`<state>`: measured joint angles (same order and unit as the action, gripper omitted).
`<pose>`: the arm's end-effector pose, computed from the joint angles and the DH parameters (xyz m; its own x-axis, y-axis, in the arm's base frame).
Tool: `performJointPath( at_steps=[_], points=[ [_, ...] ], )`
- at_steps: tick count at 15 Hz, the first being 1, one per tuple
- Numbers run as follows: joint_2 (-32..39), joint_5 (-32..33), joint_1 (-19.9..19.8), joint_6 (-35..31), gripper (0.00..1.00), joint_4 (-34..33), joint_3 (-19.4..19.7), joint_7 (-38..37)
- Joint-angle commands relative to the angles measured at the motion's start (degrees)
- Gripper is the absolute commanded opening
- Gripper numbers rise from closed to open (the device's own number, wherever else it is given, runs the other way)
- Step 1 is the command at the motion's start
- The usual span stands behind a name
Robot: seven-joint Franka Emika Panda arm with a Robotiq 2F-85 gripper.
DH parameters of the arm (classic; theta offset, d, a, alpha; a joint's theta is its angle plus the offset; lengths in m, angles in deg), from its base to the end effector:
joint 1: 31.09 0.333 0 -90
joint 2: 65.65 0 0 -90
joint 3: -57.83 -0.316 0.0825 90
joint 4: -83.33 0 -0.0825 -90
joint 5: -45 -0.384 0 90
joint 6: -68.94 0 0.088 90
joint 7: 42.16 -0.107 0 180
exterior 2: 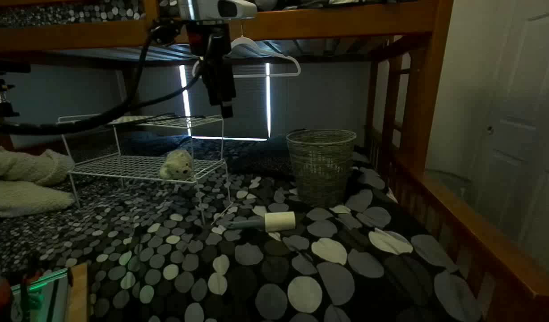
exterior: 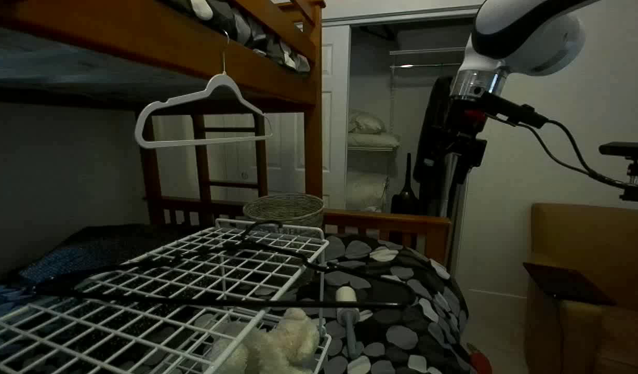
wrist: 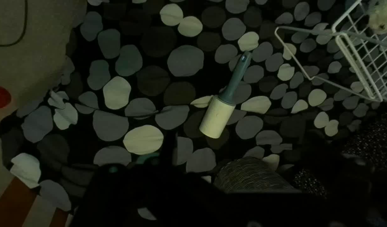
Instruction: Use the brush to brush the blanket
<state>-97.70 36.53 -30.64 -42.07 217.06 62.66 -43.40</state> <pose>0.3989 -0.0253 0.5567 0.9782 -0.1435 0.1501 -0.1136 -0.9749 -0.1915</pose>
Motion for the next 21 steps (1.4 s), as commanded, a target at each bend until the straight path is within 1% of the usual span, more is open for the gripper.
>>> performJointPath(
  at_steps=[1, 9, 10, 13, 14, 16, 19, 21],
  points=[
    [0.1, -0.4, -0.9, 0.2, 1.0, -0.1, -0.7, 0.4],
    [0.1, -0.4, -0.9, 0.2, 1.0, -0.2, -0.7, 0.4],
    [1.3, -0.8, -0.6, -0.2, 1.0, -0.3, -1.5, -0.9],
    [4.8, -1.2, -0.9, -5.6, 1.0, 0.7, -5.2, -8.8],
    [6.3, -0.9, -1.3, -9.1, 1.0, 1.3, -6.6, -12.1],
    [10.3, -0.9, -1.4, -14.0, 1.0, 1.5, -8.5, -18.3],
    [17.2, -1.3, -0.4, -16.5, 1.0, 0.6, -9.9, -22.9],
    [21.6, 1.1, -0.7, -20.1, 1.0, 0.4, -11.5, -28.1]
  ],
)
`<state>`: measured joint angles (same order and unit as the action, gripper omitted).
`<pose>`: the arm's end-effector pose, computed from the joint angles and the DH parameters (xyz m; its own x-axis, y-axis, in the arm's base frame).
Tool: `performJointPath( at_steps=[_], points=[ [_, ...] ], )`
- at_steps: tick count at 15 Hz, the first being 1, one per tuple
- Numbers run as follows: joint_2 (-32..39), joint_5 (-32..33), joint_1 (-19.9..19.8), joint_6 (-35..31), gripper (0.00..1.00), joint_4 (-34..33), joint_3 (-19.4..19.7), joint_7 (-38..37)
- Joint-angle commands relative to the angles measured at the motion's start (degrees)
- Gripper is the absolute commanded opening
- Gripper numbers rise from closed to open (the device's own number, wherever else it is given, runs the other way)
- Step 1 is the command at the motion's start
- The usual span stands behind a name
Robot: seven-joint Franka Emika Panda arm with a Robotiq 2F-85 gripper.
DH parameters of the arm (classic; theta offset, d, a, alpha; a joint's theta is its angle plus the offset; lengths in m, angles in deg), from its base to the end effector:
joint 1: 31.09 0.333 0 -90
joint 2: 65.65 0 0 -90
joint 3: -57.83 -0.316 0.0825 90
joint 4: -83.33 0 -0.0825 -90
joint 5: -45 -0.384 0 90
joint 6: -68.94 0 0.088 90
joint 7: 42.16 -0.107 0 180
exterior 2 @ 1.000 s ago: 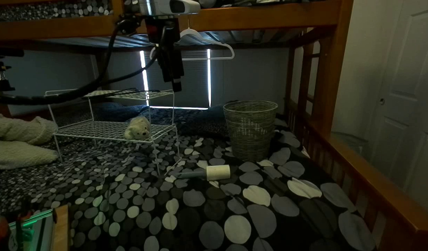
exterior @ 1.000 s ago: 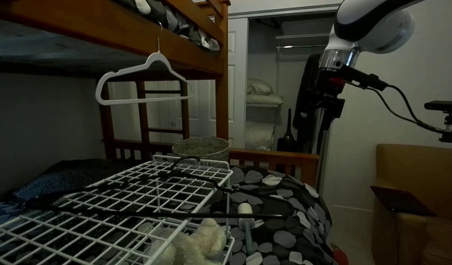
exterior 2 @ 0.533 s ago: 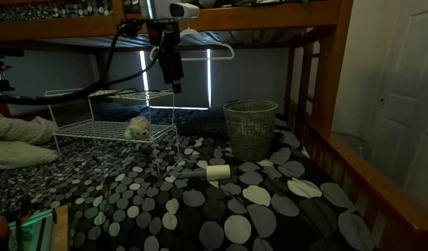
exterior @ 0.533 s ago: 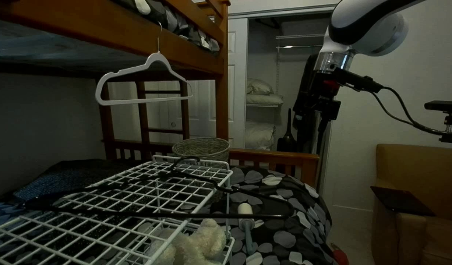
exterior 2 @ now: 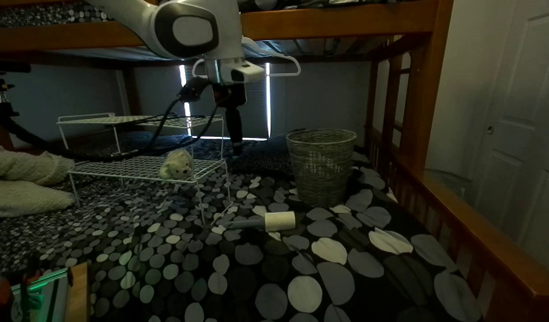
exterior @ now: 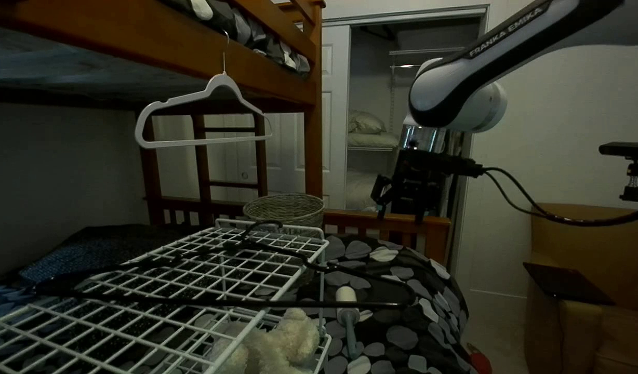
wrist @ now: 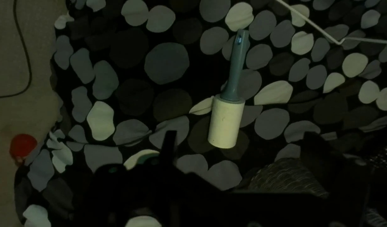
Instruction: Use the brush to brush the blanket
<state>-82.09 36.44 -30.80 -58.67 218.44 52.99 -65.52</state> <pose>0.4677 0.0479 0.4553 0.9131 -0.3963 0.0959 -0.3791 -0.9118 -0.1578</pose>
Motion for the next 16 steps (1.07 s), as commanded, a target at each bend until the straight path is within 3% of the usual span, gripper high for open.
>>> performJointPath(
  at_steps=[1, 5, 6, 16],
  points=[
    [8.0, 2.8, -0.5, -5.5, 1.0, -1.0, -2.5, -8.2],
    [15.0, 5.7, 1.3, -9.9, 1.0, -2.4, -3.0, -11.9],
    [12.1, 4.1, 1.5, -8.6, 1.0, -0.8, -2.1, -9.8],
    [19.5, 5.2, 3.4, -11.3, 1.0, -3.8, -2.7, -12.7]
  ],
)
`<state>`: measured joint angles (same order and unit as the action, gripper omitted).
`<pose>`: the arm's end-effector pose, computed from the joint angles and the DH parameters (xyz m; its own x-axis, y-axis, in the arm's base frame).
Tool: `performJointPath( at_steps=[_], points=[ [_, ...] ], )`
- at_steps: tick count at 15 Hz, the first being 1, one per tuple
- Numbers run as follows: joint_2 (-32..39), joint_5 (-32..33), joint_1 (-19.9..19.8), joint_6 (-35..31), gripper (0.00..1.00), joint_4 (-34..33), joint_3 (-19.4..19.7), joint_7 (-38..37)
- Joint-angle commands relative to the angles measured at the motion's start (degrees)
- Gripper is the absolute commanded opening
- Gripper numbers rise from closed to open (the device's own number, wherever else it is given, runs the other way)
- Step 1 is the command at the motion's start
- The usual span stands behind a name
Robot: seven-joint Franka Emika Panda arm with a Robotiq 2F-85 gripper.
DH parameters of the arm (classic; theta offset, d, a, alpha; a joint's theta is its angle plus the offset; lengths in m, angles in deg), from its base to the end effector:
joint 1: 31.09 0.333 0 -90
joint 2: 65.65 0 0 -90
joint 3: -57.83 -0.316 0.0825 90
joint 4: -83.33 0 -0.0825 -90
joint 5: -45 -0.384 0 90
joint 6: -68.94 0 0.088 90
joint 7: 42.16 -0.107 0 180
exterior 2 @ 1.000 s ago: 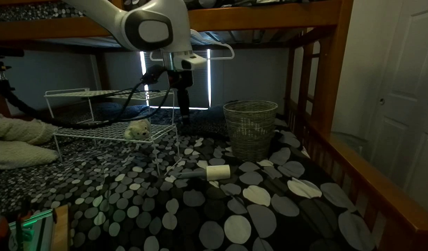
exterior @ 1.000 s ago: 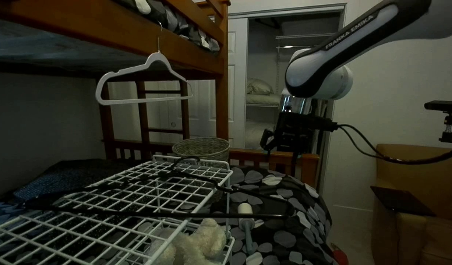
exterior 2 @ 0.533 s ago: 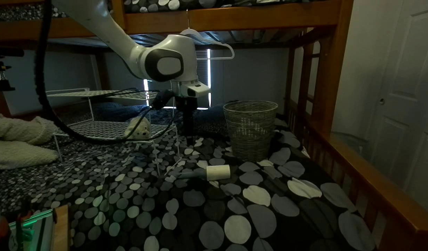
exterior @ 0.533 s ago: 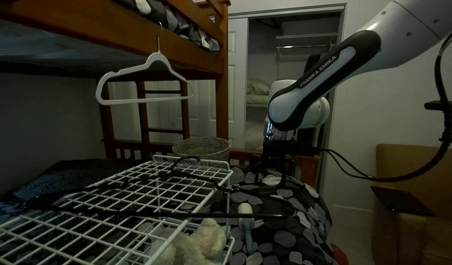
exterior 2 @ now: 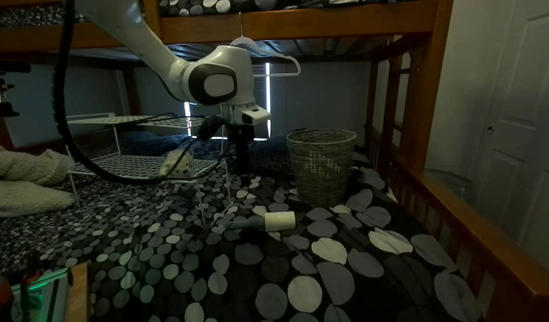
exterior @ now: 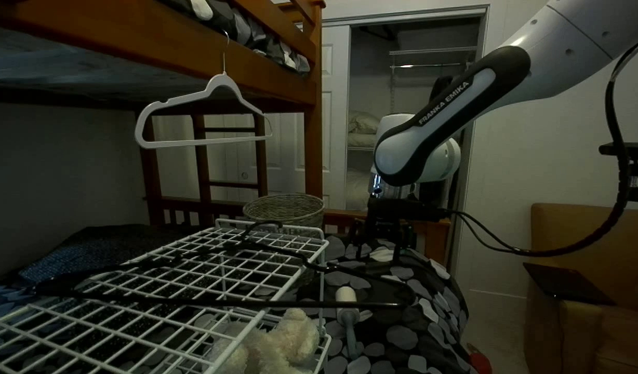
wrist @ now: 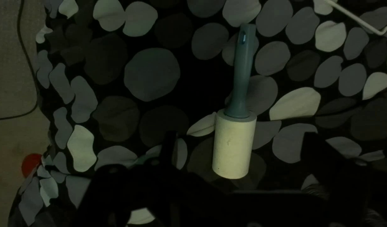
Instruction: Use the brush to brush the blanket
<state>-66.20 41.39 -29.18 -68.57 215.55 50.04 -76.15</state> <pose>0.5121 0.0880 0.3586 0.8897 -0.4529 0.0579 -0.4468 -0.8897 -0.0942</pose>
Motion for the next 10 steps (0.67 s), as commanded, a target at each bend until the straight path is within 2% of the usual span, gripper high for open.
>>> performJointPath(
  at_steps=[1, 5, 10],
  points=[
    [4.7, 1.1, 2.3, -1.9, 1.0, -0.9, 0.2, -2.6],
    [9.8, 4.8, 4.9, -4.8, 1.0, -1.3, 1.1, -7.3],
    [16.9, 16.4, 9.5, -7.3, 1.0, -3.3, 5.0, -20.6]
  ],
)
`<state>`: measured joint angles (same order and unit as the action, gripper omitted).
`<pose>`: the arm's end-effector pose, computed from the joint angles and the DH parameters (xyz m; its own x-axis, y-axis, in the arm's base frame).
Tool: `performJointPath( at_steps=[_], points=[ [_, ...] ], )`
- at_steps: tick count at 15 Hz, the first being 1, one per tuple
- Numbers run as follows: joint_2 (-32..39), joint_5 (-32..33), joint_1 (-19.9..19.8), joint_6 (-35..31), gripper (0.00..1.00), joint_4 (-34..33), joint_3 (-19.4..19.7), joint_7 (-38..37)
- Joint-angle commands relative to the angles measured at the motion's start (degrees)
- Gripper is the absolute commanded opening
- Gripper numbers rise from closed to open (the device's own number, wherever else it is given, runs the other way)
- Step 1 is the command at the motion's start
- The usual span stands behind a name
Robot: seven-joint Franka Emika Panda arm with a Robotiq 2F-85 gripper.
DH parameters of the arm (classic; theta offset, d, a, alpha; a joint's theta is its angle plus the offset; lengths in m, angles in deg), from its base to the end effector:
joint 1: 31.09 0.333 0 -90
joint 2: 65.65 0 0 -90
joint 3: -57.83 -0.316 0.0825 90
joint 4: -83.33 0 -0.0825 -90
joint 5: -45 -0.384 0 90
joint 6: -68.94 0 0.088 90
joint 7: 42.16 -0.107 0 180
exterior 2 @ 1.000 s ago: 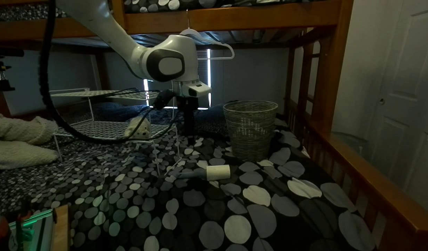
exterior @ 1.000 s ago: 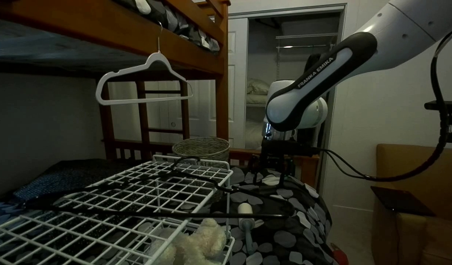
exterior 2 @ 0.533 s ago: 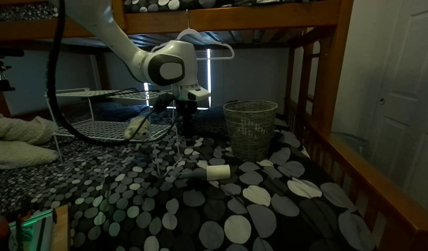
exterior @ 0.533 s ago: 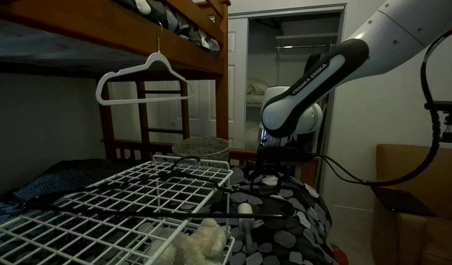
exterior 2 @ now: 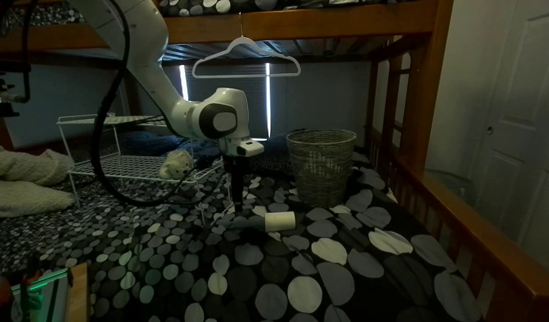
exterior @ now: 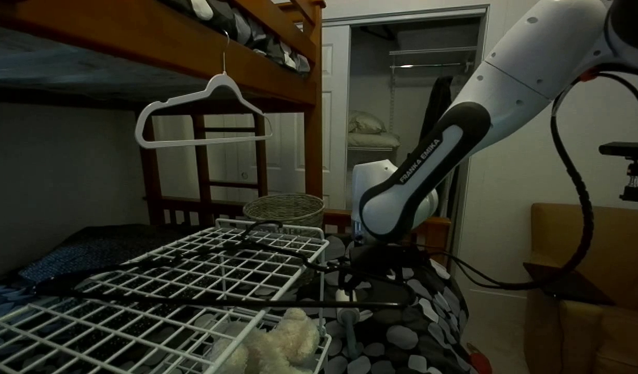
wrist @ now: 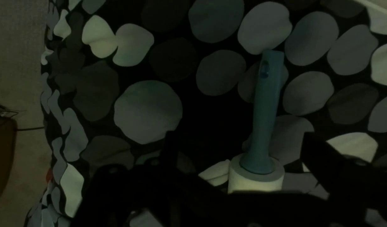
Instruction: Use the brush to brush the blanket
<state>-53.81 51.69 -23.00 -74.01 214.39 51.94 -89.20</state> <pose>0.5152 0.1293 0.2625 0.8839 -0.4663 0.0366 -0.4674 -0.8834 0.0332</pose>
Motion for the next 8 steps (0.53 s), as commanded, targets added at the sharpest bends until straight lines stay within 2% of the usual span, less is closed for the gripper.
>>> performJointPath(
  at_steps=[1, 8],
  points=[
    [5.9, 7.1, 4.1, -2.5, 1.0, -2.8, 3.8, -9.2],
    [13.0, 13.6, 9.6, -5.6, 1.0, -8.6, 9.2, -18.1]
  ],
)
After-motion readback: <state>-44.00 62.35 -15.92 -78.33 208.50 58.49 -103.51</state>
